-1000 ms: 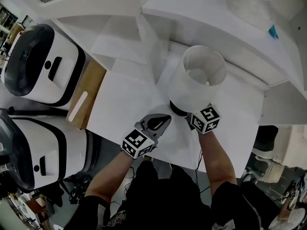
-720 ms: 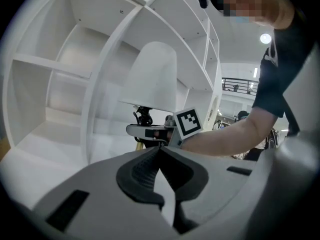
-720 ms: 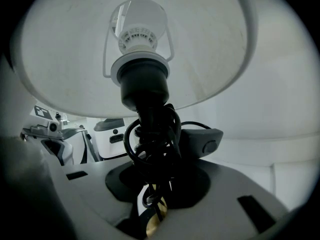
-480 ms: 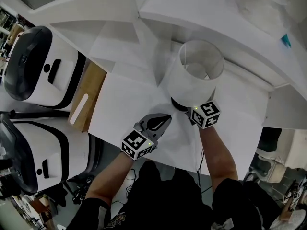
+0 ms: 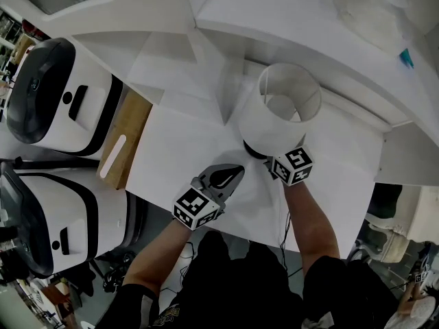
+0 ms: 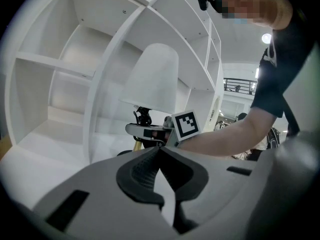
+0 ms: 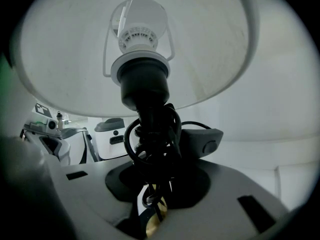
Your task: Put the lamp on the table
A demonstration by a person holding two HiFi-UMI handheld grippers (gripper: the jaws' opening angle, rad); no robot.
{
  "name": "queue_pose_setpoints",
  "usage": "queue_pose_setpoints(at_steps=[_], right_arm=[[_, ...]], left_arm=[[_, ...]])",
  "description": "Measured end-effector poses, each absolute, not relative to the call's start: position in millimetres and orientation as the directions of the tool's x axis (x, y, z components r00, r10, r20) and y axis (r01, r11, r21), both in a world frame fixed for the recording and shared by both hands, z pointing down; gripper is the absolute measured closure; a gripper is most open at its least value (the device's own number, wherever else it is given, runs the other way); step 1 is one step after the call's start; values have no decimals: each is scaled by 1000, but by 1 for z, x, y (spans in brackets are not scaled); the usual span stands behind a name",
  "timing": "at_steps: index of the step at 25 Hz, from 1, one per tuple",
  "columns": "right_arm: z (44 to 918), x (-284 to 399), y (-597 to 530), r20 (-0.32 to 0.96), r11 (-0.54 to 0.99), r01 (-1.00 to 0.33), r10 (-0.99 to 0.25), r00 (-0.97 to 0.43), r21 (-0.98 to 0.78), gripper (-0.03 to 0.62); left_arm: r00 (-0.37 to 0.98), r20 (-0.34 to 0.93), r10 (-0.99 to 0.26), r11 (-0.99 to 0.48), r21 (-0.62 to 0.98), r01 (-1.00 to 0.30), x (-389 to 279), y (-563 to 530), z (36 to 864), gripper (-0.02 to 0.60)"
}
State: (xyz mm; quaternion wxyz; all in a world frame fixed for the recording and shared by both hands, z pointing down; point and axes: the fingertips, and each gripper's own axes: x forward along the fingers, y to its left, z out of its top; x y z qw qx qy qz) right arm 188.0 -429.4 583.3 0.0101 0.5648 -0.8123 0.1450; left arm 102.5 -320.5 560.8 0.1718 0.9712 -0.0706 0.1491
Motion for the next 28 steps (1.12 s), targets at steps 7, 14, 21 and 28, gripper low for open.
queue_pose_setpoints(at_steps=[7,14,21,28], right_arm=[[585,187,-426,163,331,-920,-916,-367,-212,488],[586,186,-421,151,341,-918,-916,-373,-201,487],[593,185,-416,161,336,-916,-913,-374,-220,479],[609,193,-401,216,290,-926,-914,-343,-240,433]], left_arm=[[945,315,-94,-928,316,-197,102,-315,563,575],[945,311,-103,-924,322,-207,102,-310,563,575],[941,321,-108,-924,317,-214,99,-302,564,575],[942,315,-115,-925,311,-217,104,-290,561,575]])
